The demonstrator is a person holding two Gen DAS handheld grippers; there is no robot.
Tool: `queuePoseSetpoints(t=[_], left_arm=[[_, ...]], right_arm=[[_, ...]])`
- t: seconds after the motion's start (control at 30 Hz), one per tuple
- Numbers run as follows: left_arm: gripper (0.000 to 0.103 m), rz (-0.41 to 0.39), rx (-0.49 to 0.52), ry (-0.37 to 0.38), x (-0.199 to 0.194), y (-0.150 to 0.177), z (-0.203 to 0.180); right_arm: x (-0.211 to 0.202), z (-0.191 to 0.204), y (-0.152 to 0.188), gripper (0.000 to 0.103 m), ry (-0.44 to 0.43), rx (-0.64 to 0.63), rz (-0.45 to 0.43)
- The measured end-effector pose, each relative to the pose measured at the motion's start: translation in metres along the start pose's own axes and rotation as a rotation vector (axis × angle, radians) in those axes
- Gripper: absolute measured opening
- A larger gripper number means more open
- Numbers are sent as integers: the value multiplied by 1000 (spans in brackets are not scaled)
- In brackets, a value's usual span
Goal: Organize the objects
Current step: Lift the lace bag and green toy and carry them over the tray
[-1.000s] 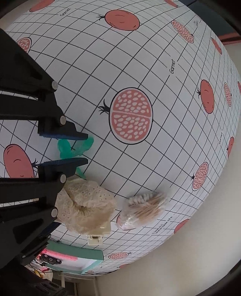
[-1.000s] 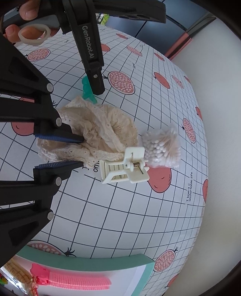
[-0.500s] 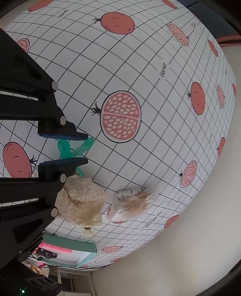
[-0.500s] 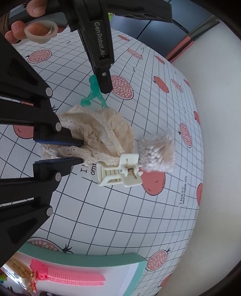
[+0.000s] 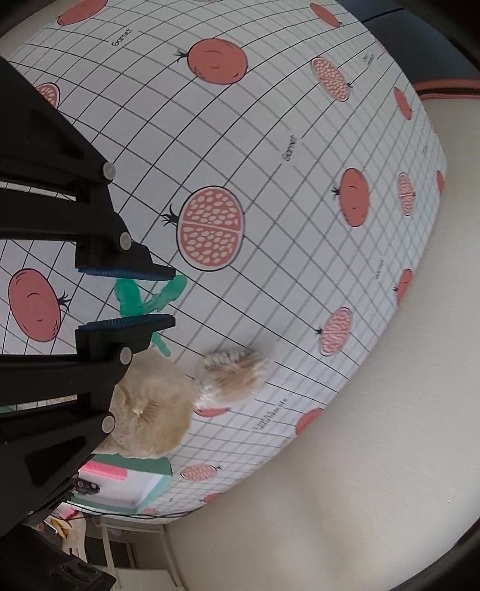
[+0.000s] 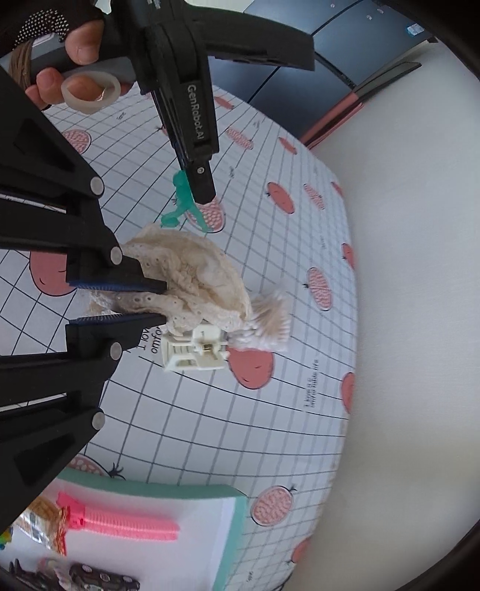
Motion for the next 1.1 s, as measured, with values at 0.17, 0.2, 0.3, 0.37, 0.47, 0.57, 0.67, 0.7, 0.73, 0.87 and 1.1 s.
queuePoseSetpoints(t=[0.17,0.2,0.3,0.37,0.47,0.57,0.67,0.7,0.73,0.87,1.1], left_arm=[[19,-41,3,13,-17,-4,-6],[19,-48,3,16,-20,-4,-7],[19,-72,-2,25,-27,-4,-15],[19,-79,6,31,-30,-2,-21],[19,-90,19,45,-34,1,-34],[19,-99,41,57,-36,5,-50],[19,-107,69,68,-38,12,-70],[19,-107,74,71,-39,14,-73],[19,-107,82,77,-39,17,-80],[19,-105,115,97,-37,28,-104],[19,-87,186,132,-27,50,-148]], right_arm=[[-14,-2,-3,11,-3,2,-29],[-17,-3,-4,11,-2,2,-35],[-27,-6,-6,11,-2,5,-54],[-35,-10,-7,11,1,7,-68],[-50,-18,-10,11,10,19,-98],[-62,-28,-12,11,29,25,-117],[-74,-40,-12,11,45,37,-132],[-77,-46,-11,11,52,45,-136],[-79,-50,-10,11,58,47,-138],[-90,-71,-4,11,72,79,-150],[-110,-118,6,11,130,139,-166]])
Point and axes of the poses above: each gripper's, at about its wrist camera, not at the fingertips, and x roughly the way its jaws point, z to its left, y to its underside, the point moved 2 cm from there along x, roughly the way its jaws point, and after that the axes turned 2 degrees about -z, right-handed, at the moved point
